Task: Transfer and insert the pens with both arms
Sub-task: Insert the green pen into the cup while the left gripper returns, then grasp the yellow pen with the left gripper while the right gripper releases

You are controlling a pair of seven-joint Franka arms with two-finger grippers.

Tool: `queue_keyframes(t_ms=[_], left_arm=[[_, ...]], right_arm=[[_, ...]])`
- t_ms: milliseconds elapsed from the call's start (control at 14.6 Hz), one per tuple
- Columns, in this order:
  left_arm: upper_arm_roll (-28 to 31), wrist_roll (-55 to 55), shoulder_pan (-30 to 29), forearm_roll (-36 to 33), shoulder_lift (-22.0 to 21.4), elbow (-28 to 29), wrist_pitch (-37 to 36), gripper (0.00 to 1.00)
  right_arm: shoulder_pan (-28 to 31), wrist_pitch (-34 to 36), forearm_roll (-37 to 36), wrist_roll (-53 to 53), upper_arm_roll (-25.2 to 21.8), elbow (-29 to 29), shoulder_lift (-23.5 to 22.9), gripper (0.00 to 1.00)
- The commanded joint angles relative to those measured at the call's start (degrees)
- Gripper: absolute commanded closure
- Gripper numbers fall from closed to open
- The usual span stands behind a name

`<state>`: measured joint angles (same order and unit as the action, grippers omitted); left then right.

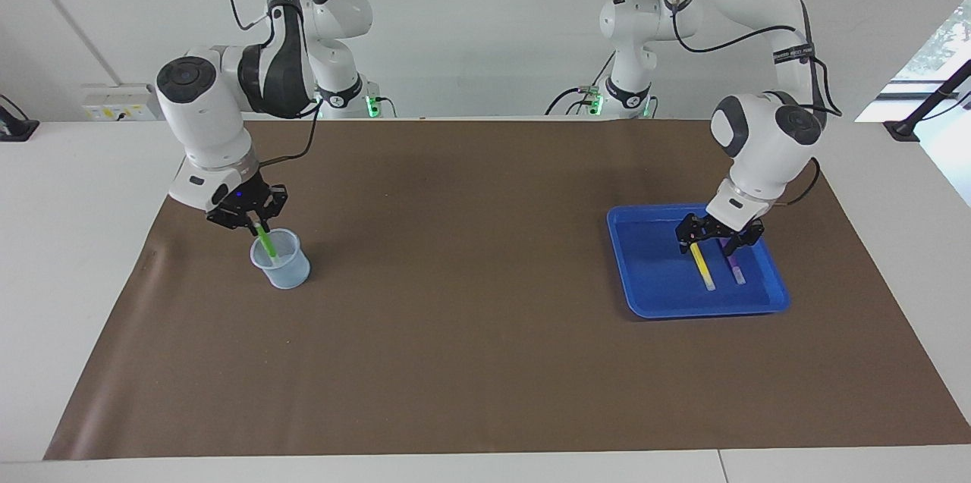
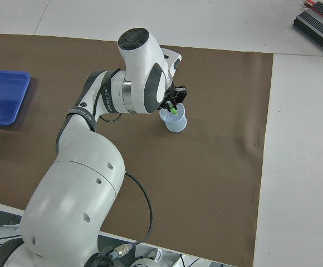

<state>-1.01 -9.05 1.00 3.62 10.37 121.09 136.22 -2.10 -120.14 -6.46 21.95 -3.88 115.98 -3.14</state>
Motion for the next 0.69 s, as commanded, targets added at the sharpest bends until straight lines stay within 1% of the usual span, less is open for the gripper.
queue_keyframes(t_ms=[0,69,137,206,274,343,411,480,548,617], left_arm=[[-0.58,-0.62,-0.38,-1.33,3.07,0.29,4.48,0.02],[-0.58,-0.53,-0.30,-1.33,3.86,0.29,5.10,0.07],[-0.58,-0.62,-0.47,-1.33,4.22,0.20,5.37,0.09],[-0.58,-0.70,-0.64,-1.33,4.22,0.11,5.63,0.13],[-0.58,-0.71,-0.99,-1.33,4.22,0.11,5.64,0.26],[-0.49,-0.71,-1.08,-1.33,4.22,0.03,5.64,0.49],[-0.58,-0.53,-1.52,-1.33,4.31,0.02,5.55,0.82],[-0.49,-0.36,-1.61,-1.33,4.22,0.02,5.20,1.00],[-0.49,-0.27,-1.61,-1.33,4.22,0.02,5.02,1.00],[-0.49,-0.18,-1.61,-1.33,4.13,0.02,4.76,1.00]], right_arm=[[1.22,-3.95,-0.13,1.08,0.37,5.12,2.61,1.00],[1.30,-4.83,-0.13,1.07,0.37,6.00,2.79,1.00],[1.31,-5.01,0.13,0.99,0.45,6.27,2.87,1.00],[1.31,-5.01,1.53,0.99,0.45,6.45,3.05,1.00],[1.48,-5.01,3.11,1.16,0.37,6.45,2.62,1.00],[1.66,-5.01,4.25,1.16,0.37,6.62,2.09,1.00],[1.66,-4.92,5.05,1.16,0.37,6.54,1.82,0.95],[1.57,-4.75,5.14,1.16,0.37,6.27,1.73,0.91],[1.66,-4.75,5.15,1.16,0.37,6.19,1.73,0.83],[1.66,-4.66,5.15,1.25,0.37,6.01,1.65,0.68]])
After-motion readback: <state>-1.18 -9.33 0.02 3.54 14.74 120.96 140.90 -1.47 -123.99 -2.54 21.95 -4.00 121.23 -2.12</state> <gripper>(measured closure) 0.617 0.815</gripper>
